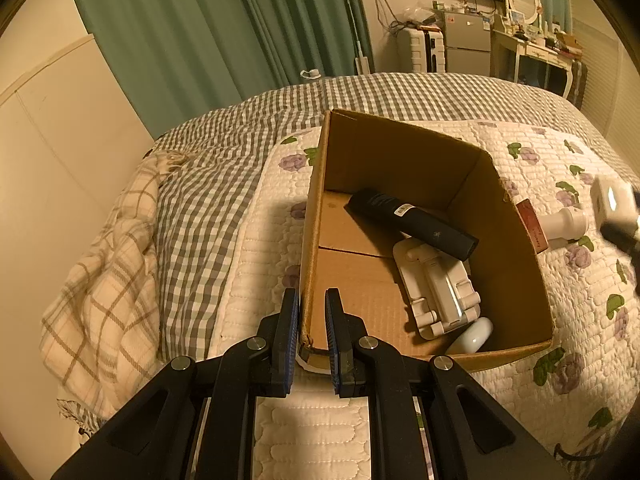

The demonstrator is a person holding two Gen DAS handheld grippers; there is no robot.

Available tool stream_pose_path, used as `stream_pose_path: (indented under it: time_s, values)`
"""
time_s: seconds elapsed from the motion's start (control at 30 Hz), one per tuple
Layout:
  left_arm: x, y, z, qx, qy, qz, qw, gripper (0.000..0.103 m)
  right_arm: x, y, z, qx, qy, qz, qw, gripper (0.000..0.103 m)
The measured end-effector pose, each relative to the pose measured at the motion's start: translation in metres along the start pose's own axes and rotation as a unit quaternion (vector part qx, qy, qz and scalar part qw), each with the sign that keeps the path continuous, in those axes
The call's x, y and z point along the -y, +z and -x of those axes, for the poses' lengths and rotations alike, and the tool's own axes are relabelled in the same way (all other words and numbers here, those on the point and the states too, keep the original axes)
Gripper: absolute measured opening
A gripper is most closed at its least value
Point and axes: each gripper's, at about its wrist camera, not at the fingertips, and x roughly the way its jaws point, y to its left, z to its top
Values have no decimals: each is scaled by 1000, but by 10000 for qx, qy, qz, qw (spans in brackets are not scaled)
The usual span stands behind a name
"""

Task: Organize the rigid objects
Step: 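Lower the white power adapter into the box with the right tool and release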

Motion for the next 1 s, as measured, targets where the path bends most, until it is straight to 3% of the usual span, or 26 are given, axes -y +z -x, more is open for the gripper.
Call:
stream_pose_path:
  time_s: [0.3, 0.43, 0.73, 1.0]
  values:
    - [0, 0, 0, -6, 3, -2, 10000, 12, -37, 65, 31, 740, 342, 346, 9961, 71]
    - [0, 0, 0, -1, 10, -11, 10000, 12, -60, 81, 26, 832, 634, 458, 9935, 71]
    - [2, -1, 0, 6, -31, 7, 10000, 12, -112, 88, -20, 551, 1349, 630, 9873, 71]
    - [4, 0, 0, 5, -58, 19, 10000, 12, -138, 79, -64, 143, 1506, 676, 9862, 71]
